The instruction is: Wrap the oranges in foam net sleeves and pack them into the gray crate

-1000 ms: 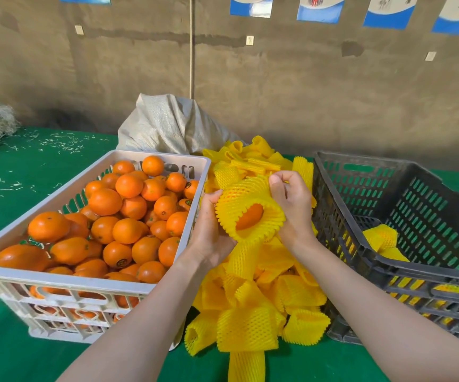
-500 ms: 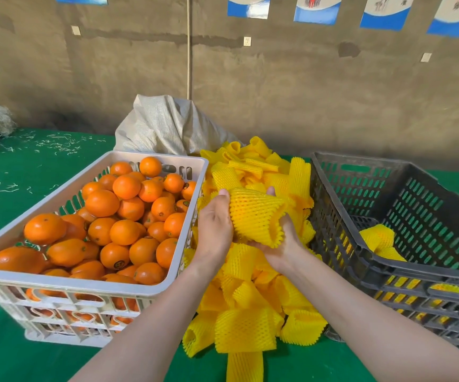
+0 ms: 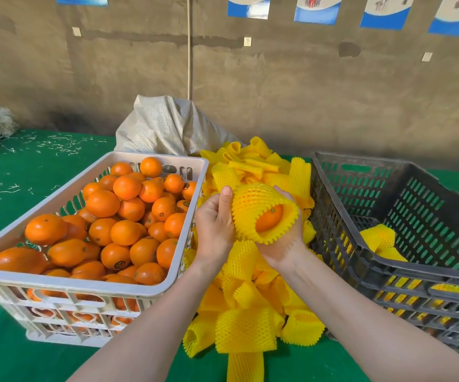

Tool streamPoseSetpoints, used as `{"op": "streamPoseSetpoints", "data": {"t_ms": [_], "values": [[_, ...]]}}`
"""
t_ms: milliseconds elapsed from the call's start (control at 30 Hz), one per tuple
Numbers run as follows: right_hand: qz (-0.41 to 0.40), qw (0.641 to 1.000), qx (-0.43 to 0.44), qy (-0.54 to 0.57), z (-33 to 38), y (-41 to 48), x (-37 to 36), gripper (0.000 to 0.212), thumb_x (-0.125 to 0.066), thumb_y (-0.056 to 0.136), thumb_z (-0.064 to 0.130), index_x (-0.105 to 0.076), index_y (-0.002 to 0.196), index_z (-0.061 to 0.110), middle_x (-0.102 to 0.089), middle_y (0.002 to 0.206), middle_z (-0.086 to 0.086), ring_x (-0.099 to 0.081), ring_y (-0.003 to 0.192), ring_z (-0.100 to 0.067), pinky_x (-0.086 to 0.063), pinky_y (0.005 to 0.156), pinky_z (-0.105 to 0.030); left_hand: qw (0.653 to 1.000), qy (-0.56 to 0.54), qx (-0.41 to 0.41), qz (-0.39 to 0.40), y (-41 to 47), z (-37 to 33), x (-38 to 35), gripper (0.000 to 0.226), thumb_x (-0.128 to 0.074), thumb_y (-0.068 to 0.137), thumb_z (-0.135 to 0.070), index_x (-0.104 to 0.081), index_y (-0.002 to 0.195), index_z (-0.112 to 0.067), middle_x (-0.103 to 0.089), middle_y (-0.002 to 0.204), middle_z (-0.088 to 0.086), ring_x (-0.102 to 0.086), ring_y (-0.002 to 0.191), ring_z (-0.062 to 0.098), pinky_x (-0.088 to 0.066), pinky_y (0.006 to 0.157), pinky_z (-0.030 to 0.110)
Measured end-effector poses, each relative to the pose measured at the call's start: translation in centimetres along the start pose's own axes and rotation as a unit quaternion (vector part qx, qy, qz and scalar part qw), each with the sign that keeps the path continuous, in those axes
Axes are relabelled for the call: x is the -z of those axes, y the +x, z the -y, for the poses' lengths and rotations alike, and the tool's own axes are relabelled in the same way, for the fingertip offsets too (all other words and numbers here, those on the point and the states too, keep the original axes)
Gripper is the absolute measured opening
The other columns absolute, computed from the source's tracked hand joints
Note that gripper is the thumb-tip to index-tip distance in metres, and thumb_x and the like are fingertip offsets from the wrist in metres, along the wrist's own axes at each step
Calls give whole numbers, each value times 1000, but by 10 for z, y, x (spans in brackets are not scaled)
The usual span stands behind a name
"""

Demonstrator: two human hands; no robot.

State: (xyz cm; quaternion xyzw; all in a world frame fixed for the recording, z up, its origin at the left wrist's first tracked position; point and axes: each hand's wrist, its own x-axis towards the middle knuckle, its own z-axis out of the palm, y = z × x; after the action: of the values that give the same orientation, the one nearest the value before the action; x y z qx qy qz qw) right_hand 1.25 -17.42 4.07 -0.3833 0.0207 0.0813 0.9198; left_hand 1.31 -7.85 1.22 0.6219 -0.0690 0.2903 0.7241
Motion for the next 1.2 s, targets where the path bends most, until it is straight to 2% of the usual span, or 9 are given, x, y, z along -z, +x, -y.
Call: {"op": "streamPoseSetpoints", "data": {"t_ms": [200, 267, 367, 433, 500, 700, 833, 1000, 1200], "values": [[-11, 998, 31, -54, 0, 3, 1, 20, -48, 93, 34, -60, 90, 19, -64, 79, -4, -62, 71, -17, -50, 67, -30, 998, 38, 41, 25, 7, 0, 1, 60, -42, 91, -44, -49, 63, 9, -48, 60, 19, -41, 59, 22, -37, 54, 39], [-21, 994, 57, -93, 5, 3, 4, 21, -49, 93, 33, -65, 88, 19, -66, 84, -5, -63, 75, -17, -51, 72, -31, 988, 45, 142, 40, 14, -2, 4, 53, -45, 92, -50, -56, 66, -6, -57, 59, 3, -50, 59, 11, -43, 52, 32], [-17, 962, 162, -218, 13, 5, 12, 21, -54, 89, 34, -63, 75, 22, -64, 76, 4, -60, 77, -13, -48, 70, -27, 908, -57, 392, 139, 19, -12, 10, 56, -40, 77, -77, -60, 93, -27, -71, 88, -5, -68, 80, 16, -55, 62, 34], [9, 900, 248, -359, 14, 5, 19, 19, -51, 83, 38, -53, 73, 21, -54, 72, 9, -51, 75, -7, -40, 69, -24, 862, -108, 448, 209, 17, -16, 8, 67, -48, 66, -78, -64, 103, -26, -75, 92, 2, -73, 82, 22, -58, 63, 37], [32, 856, 279, -434, 11, 6, 25, 18, -48, 82, 39, -50, 76, 22, -50, 73, 11, -48, 74, -3, -38, 67, -21, 856, -145, 439, 231, 14, -16, 4, 59, -63, 67, -65, -67, 109, -23, -74, 100, 9, -71, 90, 25, -58, 67, 37], [-20, 859, 336, -386, 10, 14, 30, 41, -55, 94, 24, -36, 57, 19, -34, 53, 13, -33, 53, 1, -29, 51, -15, 889, -141, 393, 188, 10, -13, 1, 79, -72, 64, -44, -49, 133, -13, -65, 114, 14, -64, 100, 29, -54, 71, 36], [-4, 823, 376, -425, 16, 19, 32, 47, -52, 95, 21, -31, 53, 20, -29, 48, 12, -27, 49, -1, -25, 47, -17, 900, -114, 371, 198, 9, -8, 4, 63, -70, 57, -48, -60, 112, -20, -71, 100, 8, -67, 94, 25, -52, 69, 33], [69, 900, 231, -364, 28, 21, 24, 47, -52, 83, 44, -50, 64, 1, -49, 60, -8, -46, 59, -18, -38, 57, -26, 882, -118, 383, 248, 12, -5, 12, 53, -65, 58, -53, -63, 103, -24, -75, 87, 4, -71, 83, 23, -55, 70, 34], [137, 913, 139, -357, 37, 21, 19, 43, -52, 86, 37, -57, 49, 18, -52, 49, 8, -48, 46, -1, -38, 47, -19, 865, -125, 391, 290, 15, -8, 15, 54, -62, 62, -50, -60, 106, -19, -74, 83, 6, -72, 75, 21, -57, 61, 32]]}}
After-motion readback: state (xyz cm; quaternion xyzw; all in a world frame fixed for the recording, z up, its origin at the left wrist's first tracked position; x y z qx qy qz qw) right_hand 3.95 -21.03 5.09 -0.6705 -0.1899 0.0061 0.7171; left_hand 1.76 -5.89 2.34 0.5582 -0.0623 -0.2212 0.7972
